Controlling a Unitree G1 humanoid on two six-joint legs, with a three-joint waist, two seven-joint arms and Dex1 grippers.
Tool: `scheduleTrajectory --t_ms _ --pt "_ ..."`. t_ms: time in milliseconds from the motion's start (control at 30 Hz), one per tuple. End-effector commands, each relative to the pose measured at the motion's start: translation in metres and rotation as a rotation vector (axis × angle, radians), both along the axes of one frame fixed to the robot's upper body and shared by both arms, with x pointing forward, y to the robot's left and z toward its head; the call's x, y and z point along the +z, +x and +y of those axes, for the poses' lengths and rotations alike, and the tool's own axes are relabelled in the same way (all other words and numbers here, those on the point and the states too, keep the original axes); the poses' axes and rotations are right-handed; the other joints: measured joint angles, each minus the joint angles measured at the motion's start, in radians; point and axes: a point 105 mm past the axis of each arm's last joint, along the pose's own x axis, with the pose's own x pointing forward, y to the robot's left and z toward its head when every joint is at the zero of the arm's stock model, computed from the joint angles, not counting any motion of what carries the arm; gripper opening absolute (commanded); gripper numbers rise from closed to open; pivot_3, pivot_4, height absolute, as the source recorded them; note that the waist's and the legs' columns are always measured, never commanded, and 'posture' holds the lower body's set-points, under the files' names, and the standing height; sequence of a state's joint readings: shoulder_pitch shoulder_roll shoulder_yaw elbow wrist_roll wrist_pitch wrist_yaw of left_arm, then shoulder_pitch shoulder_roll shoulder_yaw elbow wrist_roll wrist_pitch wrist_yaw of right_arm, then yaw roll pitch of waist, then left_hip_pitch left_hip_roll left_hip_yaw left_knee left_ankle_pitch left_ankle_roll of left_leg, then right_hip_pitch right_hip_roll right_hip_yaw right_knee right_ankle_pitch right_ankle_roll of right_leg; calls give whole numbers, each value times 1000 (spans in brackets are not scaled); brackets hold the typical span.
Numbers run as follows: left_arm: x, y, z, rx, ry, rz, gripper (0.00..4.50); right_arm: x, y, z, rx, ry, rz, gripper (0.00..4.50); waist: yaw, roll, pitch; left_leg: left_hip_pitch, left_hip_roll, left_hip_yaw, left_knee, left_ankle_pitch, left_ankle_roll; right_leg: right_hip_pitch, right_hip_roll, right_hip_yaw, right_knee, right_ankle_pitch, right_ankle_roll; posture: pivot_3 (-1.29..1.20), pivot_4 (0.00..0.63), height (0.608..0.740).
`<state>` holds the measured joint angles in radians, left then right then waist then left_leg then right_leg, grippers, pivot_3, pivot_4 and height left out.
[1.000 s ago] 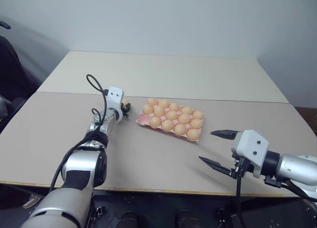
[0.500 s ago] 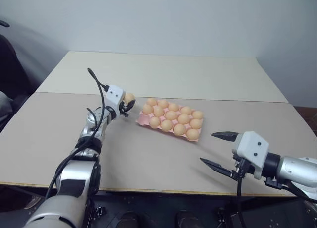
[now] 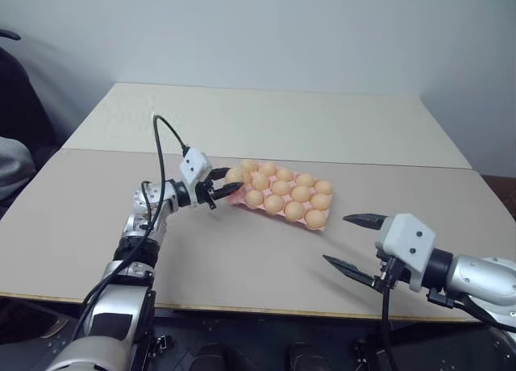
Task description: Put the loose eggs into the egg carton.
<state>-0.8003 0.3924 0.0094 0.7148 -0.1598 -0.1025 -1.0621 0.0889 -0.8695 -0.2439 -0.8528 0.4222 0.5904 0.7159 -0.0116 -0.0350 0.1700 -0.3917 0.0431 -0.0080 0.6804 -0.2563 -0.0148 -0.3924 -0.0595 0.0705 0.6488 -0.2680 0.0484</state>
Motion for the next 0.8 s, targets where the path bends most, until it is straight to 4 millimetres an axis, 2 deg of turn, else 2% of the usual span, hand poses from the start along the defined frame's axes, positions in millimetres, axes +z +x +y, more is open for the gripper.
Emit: scheduleTrajectory --t_ms 33,167,267,433,633,800 --pt "2 0 -2 -9 26 -22 2100 8 0 1 2 5 -56 4500 0 0 0 0 0 0 0 0 0 0 0 0 0 0 0 0 150 740" --pt "2 5 0 41 27 -47 3164 8 0 1 -3 7 -56 4500 0 0 0 0 0 0 0 0 0 0 0 0 0 0 0 0 150 740" --pt "2 9 0 76 24 -57 4157 7 -1 1 -3 9 -55 4500 0 0 0 0 0 0 0 0 0 0 0 0 0 0 0 0 150 740" --pt "12 7 1 60 -27 -73 4157 7 -1 1 -7 20 -50 4500 0 0 0 0 0 0 0 0 0 0 0 0 0 0 0 0 150 740" --pt "25 -3 17 57 -59 -95 4157 7 -2 1 -5 16 -51 4500 -5 0 0 0 0 0 0 0 0 0 0 0 0 0 0 0 150 740" --pt "40 -38 56 7 -102 -49 4157 10 -3 2 5 18 -54 4500 -12 0 0 1 2 0 -1 0 0 0 1 0 0 0 0 0 150 740"
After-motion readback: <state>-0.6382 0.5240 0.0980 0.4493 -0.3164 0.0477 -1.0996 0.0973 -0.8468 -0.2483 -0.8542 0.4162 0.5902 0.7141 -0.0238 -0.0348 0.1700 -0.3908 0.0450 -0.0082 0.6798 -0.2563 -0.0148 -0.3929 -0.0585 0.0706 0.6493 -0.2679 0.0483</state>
